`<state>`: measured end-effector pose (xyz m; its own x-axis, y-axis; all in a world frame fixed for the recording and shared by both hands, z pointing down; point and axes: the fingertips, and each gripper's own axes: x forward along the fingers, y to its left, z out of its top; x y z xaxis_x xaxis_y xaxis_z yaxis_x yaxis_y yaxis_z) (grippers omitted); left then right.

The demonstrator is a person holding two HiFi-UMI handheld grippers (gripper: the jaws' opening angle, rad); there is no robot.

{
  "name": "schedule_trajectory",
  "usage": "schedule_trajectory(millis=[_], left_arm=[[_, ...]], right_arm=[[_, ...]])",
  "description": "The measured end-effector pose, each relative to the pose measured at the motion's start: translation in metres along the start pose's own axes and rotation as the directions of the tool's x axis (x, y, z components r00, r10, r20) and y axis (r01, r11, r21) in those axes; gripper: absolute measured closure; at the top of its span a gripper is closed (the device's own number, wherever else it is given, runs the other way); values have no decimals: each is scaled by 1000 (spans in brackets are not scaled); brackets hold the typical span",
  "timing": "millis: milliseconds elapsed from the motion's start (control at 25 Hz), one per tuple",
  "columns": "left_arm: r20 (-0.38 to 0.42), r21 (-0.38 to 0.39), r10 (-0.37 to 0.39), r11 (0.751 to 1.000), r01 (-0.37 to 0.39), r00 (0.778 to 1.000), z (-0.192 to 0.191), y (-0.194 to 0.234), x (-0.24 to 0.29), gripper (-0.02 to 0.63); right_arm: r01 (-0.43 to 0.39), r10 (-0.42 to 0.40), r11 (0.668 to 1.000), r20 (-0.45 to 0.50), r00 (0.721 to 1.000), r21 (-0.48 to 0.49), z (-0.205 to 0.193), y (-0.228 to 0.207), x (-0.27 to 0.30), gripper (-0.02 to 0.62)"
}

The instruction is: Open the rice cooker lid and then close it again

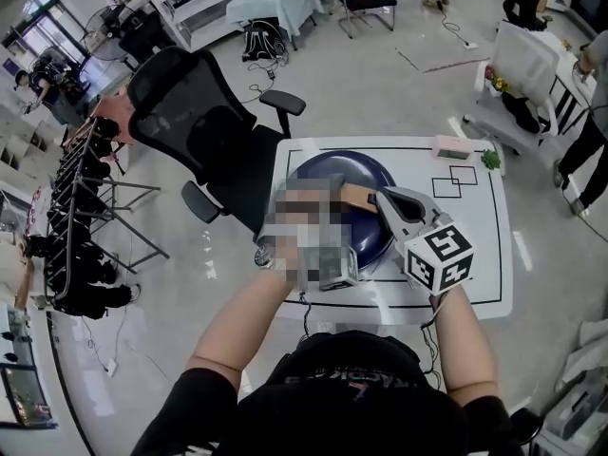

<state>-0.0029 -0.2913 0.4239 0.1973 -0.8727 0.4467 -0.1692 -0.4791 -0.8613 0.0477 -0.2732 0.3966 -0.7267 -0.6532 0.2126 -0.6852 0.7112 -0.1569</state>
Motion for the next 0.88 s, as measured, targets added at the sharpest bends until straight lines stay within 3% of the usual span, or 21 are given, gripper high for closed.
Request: schedule_trajectory(millis=[320,880], left_arm=[[-33,41,-6,999,8,999,3,-14,8,453],[-72,6,28,1000,-27,997,2,-16,9,442]], right_arm=[[-10,11,1000,-29,1000,23,-20,-9,-1,594],[-63,64,997,-19,998,49,-24,-9,-1,594]])
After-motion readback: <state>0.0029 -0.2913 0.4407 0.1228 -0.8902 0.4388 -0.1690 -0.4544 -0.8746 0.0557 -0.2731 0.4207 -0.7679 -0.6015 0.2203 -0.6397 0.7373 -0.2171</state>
